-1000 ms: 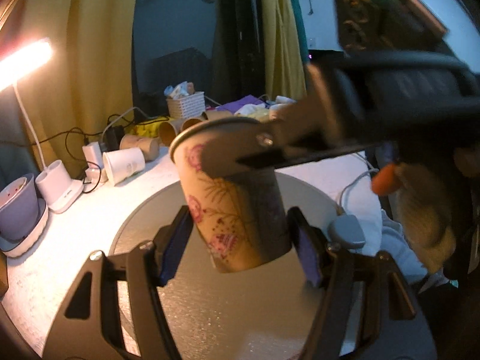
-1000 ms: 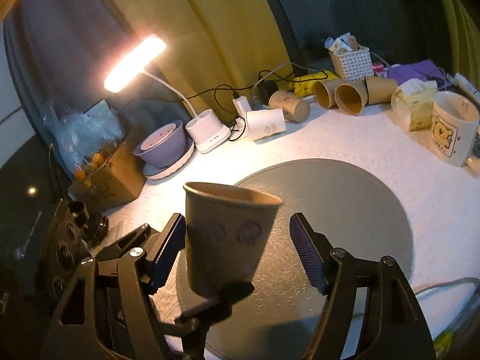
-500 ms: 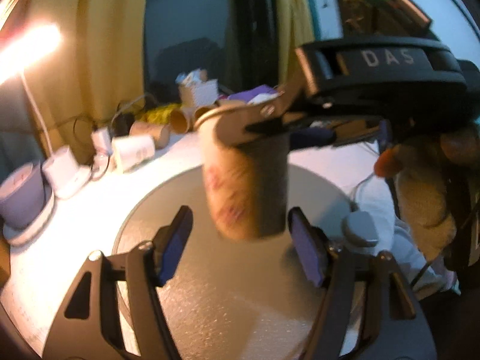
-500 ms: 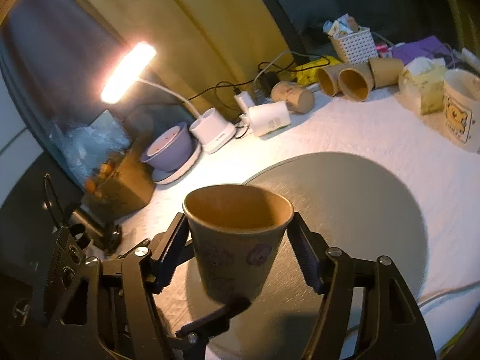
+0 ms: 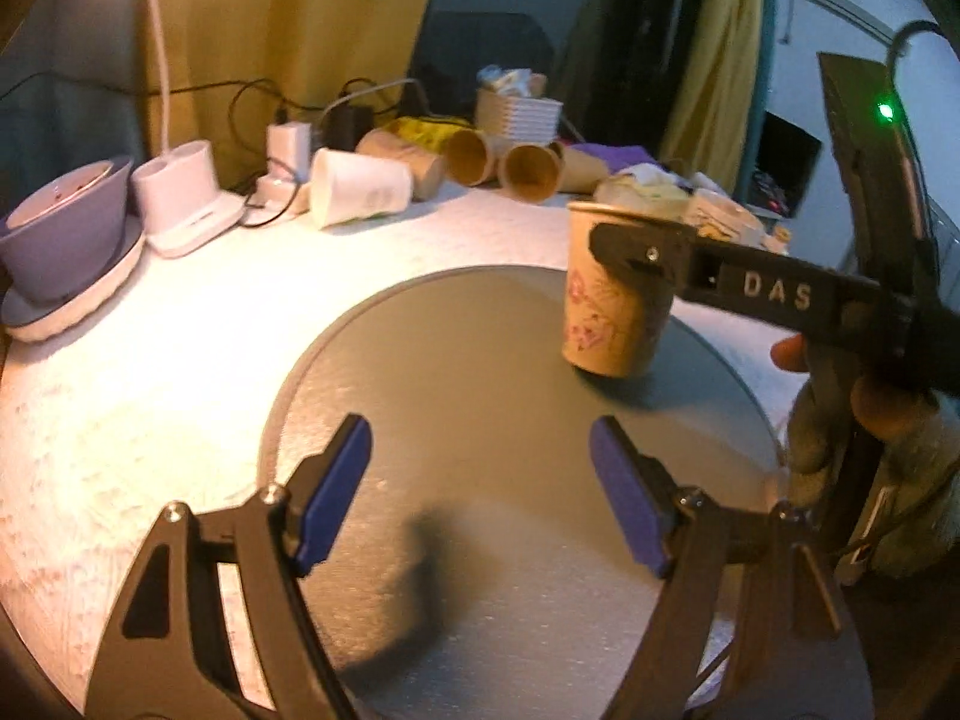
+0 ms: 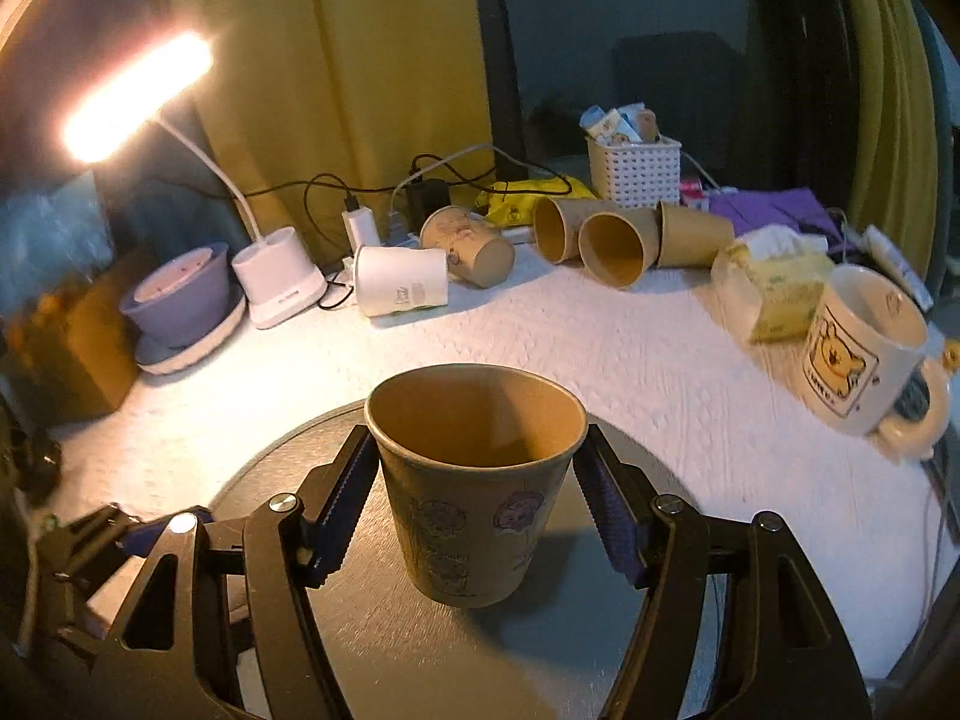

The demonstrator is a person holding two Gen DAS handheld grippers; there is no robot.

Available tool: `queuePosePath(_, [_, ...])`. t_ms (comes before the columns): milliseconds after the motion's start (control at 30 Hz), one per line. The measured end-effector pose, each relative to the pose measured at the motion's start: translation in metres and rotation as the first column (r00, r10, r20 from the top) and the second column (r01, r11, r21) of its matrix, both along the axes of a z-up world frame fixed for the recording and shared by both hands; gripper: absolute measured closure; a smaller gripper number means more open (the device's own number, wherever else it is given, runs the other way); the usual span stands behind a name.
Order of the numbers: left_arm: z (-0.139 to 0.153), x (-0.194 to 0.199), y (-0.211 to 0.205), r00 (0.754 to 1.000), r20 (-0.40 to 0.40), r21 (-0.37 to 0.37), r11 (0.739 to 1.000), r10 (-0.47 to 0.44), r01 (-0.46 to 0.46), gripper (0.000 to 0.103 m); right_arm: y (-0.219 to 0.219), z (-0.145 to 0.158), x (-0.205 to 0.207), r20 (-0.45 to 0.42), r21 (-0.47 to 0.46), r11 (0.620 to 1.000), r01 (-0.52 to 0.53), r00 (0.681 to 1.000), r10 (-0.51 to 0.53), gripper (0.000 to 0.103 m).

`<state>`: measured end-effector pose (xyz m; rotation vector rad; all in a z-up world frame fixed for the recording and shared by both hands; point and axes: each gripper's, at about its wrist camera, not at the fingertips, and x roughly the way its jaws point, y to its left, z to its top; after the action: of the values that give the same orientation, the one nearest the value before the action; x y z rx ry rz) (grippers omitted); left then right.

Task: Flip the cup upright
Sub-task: 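Carry the upright cup with the right tool and lower it onto the grey mat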

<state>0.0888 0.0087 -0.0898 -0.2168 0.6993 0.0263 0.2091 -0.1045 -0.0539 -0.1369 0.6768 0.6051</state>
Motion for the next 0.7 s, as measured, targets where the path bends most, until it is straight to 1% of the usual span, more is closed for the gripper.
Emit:
queuePosePath(200, [0.002,0.001,0.01,0.999,0.01,-0.006,0.999,0.038,-0.038,0.027,0.011,-0.007,-0.007,0.075,-0.052,0.999,-0.002,0.997,0.006,0.033])
queuePosePath(267, [0.004,0.0,0.011,0.999,0.017,-0.002,0.999,0.045,-0.045,0.027,0.012,-0.007,-0.009,0.085,-0.06,0.998,0.001,0.996,0.004,0.033])
queuePosePath(467, [0.011,-0.003,0.008,0.996,0.055,0.039,0.997,0.068,-0.07,0.027,0.011,-0.009,-0.023,0.109,-0.079,0.997,0.01,0.994,-0.001,0.032])
queuePosePath(600, [0.014,-0.004,0.007,0.995,0.071,0.047,0.996,0.067,-0.071,0.027,0.006,-0.013,-0.027,0.094,-0.092,0.996,0.022,0.996,-0.013,0.032])
queuePosePath(700, [0.016,-0.007,0.005,0.995,0.08,0.052,0.996,0.067,-0.071,0.026,0.0,-0.015,-0.029,0.079,-0.087,0.996,0.034,0.997,-0.027,0.025])
